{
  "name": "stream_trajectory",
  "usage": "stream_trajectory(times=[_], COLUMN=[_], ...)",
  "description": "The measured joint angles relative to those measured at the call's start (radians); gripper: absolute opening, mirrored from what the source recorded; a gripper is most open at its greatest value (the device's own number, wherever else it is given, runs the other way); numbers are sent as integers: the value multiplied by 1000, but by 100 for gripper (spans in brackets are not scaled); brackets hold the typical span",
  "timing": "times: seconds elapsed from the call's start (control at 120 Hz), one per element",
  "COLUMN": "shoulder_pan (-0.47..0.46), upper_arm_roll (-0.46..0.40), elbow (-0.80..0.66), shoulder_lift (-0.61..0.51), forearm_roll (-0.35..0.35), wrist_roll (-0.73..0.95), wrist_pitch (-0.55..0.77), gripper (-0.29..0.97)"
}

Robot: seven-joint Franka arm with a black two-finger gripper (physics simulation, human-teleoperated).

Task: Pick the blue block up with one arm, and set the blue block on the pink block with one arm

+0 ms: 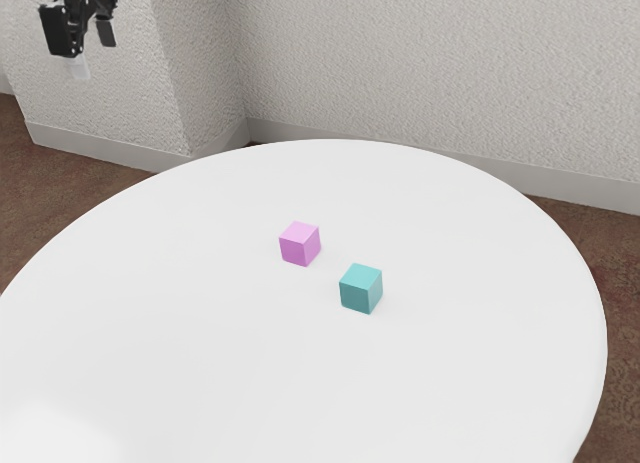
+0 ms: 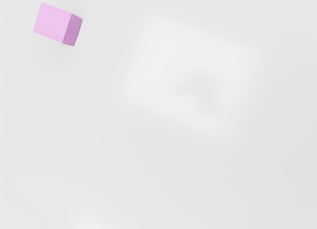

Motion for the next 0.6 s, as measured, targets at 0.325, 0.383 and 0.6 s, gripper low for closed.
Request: stream_trajectory(times=[0.325,0.383,0.6], shoulder_pan=[-16,-15,-15], upper_arm_roll=[15,26,44], elbow=[-435,-514,-763], shoulder_lift=[-284,-339,-485], forearm_roll=[-31,-30,-29], wrist_roll=[10,11,14], wrist_pitch=[128,166,300], gripper=[68,68,68])
